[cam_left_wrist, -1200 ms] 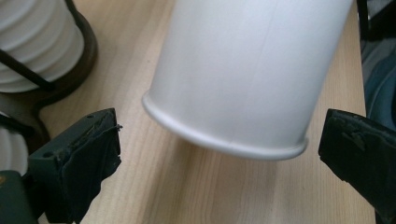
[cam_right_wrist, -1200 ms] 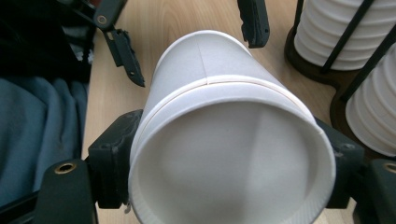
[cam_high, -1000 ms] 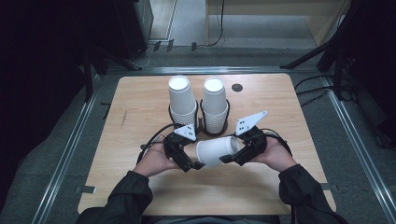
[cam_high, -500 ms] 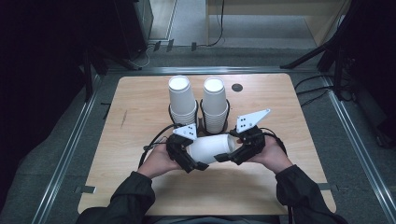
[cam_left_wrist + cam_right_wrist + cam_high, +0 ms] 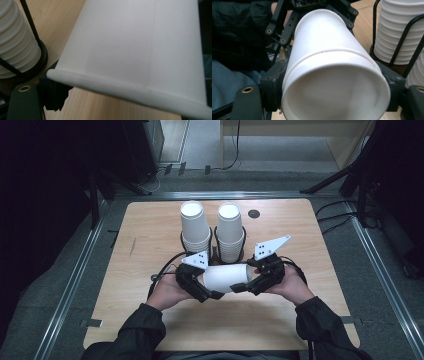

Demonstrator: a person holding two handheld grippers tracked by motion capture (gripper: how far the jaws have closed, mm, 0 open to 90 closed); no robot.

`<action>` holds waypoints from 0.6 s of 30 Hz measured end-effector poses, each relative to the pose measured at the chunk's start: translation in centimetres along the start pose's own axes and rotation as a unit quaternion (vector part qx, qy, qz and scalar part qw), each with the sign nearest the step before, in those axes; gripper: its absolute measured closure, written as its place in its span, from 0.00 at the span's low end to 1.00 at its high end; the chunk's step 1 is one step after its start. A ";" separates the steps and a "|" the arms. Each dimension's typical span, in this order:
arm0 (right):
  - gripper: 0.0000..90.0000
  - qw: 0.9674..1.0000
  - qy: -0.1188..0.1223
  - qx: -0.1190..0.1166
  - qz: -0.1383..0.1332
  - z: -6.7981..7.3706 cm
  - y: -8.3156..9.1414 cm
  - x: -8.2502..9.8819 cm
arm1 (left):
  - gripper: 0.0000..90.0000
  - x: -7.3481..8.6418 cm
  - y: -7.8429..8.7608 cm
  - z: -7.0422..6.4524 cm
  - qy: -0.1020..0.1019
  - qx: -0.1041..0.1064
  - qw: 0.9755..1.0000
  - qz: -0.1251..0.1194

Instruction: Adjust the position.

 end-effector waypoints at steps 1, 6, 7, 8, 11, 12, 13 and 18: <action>0.23 1.000 0.000 0.001 0.002 0.0 0.0 0.0 | 0.16 0.1 0.0 0.1 0.007 0.011 1.000 0.005; 0.15 1.000 -0.011 0.004 0.026 0.2 -0.3 0.3 | 0.16 0.3 0.5 0.3 0.011 -0.003 1.000 0.024; 0.15 0.999 -0.007 0.006 0.030 0.1 -0.3 0.5 | 0.15 0.3 0.6 0.3 0.010 -0.010 1.000 0.027; 0.15 0.999 -0.005 0.012 0.037 0.1 -0.4 0.6 | 0.15 0.4 0.7 0.4 0.008 -0.012 0.999 0.030; 0.16 0.998 0.004 0.023 0.058 -0.1 -0.5 1.0 | 0.15 0.6 1.0 0.5 0.004 -0.030 0.998 0.051; 0.16 0.998 0.004 0.026 0.063 -0.2 -0.6 1.2 | 0.15 0.7 1.1 0.6 -0.003 -0.045 0.997 0.064; 0.16 0.997 0.007 0.031 0.070 -0.3 -0.6 1.3 | 0.15 0.8 1.1 0.7 -0.004 -0.054 0.996 0.072; 0.16 0.995 0.011 0.051 0.087 -0.7 -0.6 1.9 | 0.15 0.9 0.9 0.9 -0.006 -0.066 0.992 0.105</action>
Point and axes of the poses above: each handheld gripper's, and its own axes: y roughly backward along the jaws, x roughly out of its underside, z roughly to its left, the point moved 4 cm from there along -y, roughly forward along the jaws, and after that the axes turned 1 degree about -y, right-handed, at the moved point
